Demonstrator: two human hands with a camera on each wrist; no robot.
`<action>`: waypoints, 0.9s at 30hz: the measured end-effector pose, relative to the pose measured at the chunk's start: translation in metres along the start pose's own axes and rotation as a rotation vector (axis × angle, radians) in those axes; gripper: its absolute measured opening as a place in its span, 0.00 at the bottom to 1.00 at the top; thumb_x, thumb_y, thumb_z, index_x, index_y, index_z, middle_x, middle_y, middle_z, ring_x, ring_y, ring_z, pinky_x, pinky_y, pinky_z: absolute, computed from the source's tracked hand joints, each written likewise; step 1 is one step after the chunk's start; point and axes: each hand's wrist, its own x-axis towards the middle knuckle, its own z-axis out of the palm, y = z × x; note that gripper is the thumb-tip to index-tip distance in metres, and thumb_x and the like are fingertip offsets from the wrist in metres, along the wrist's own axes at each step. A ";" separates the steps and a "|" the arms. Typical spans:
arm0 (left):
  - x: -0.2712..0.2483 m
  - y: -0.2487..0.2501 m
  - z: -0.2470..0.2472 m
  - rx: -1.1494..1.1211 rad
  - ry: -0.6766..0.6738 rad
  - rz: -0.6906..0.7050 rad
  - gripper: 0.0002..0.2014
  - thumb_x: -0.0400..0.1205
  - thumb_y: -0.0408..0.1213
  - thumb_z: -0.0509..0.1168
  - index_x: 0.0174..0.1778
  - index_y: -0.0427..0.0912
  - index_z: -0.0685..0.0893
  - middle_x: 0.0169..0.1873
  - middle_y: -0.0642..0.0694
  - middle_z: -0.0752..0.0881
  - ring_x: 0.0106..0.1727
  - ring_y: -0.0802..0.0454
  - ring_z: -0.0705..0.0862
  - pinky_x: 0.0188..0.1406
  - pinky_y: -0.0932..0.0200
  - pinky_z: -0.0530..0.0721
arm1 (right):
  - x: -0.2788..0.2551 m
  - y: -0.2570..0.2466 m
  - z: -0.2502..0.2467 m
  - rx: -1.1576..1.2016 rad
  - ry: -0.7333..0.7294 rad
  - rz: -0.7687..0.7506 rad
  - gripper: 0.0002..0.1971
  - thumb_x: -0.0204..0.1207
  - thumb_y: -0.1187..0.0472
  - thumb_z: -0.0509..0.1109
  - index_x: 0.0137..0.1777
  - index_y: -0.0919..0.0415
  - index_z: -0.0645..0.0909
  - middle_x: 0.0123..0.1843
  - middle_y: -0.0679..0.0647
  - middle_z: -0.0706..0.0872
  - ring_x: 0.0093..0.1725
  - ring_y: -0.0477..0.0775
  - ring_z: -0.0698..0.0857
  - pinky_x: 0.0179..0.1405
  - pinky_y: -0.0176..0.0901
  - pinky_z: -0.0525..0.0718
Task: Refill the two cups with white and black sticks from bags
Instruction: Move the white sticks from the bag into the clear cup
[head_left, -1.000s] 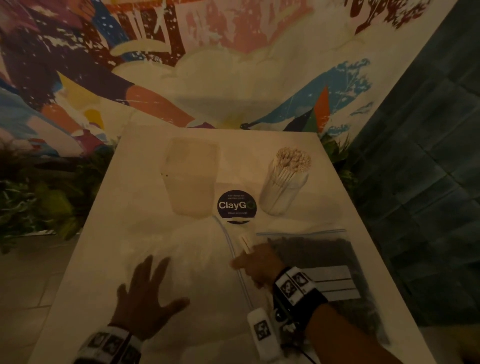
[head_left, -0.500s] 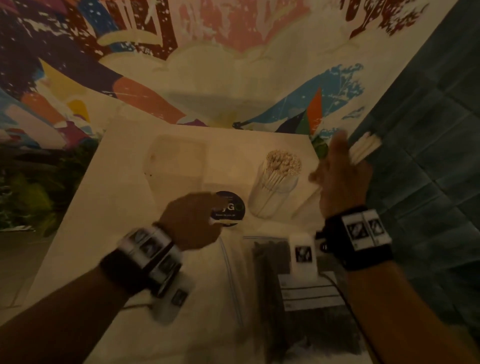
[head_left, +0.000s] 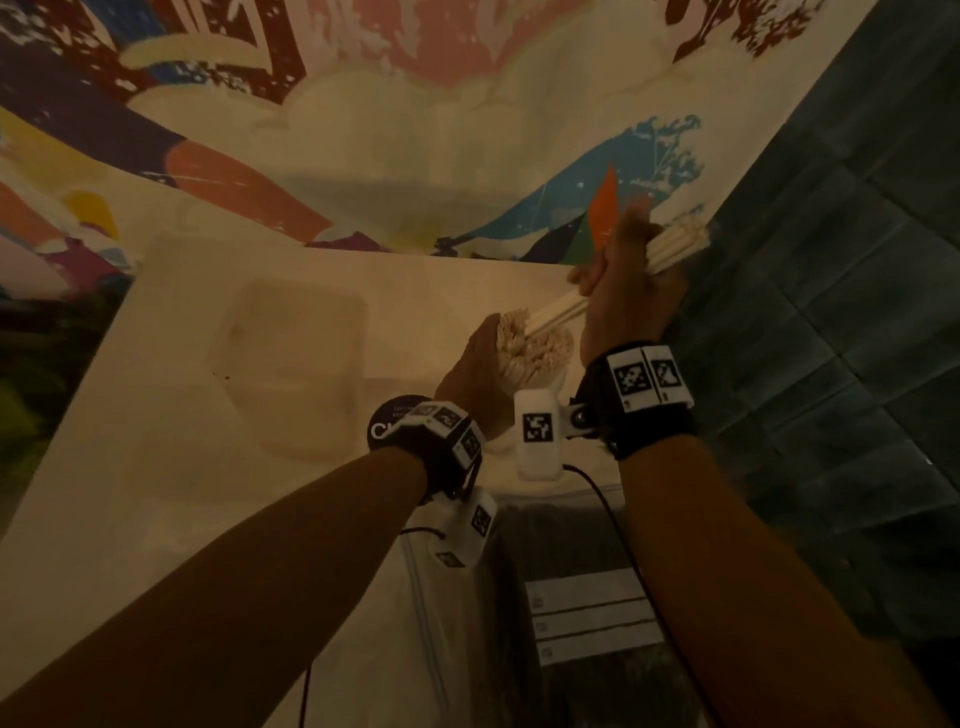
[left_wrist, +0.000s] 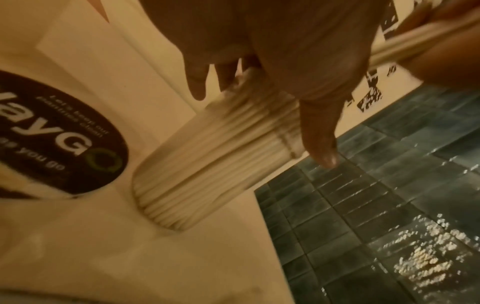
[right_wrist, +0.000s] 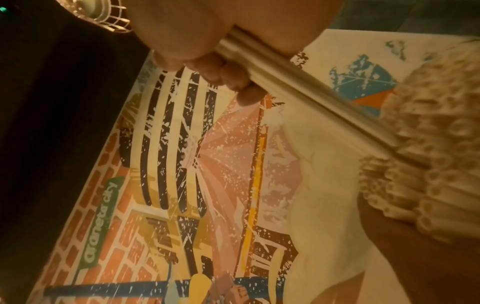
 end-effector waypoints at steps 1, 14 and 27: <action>0.000 -0.003 0.002 0.034 0.016 0.008 0.54 0.61 0.55 0.73 0.80 0.52 0.52 0.80 0.48 0.61 0.77 0.44 0.67 0.76 0.40 0.67 | 0.000 0.001 -0.001 -0.001 -0.012 -0.014 0.21 0.82 0.56 0.64 0.26 0.55 0.70 0.16 0.45 0.68 0.16 0.46 0.69 0.26 0.47 0.77; -0.005 -0.001 -0.003 0.164 0.054 0.021 0.46 0.71 0.52 0.73 0.80 0.53 0.52 0.79 0.51 0.60 0.71 0.38 0.73 0.70 0.40 0.73 | 0.001 0.001 0.007 0.100 -0.212 0.079 0.25 0.80 0.54 0.64 0.24 0.56 0.60 0.13 0.45 0.61 0.13 0.48 0.60 0.19 0.40 0.68; -0.007 -0.001 -0.003 0.181 0.065 0.062 0.47 0.68 0.49 0.77 0.78 0.54 0.56 0.76 0.50 0.65 0.68 0.39 0.77 0.65 0.45 0.76 | 0.006 0.006 -0.016 0.276 0.010 0.212 0.25 0.82 0.50 0.63 0.24 0.55 0.61 0.18 0.50 0.58 0.19 0.51 0.57 0.23 0.39 0.68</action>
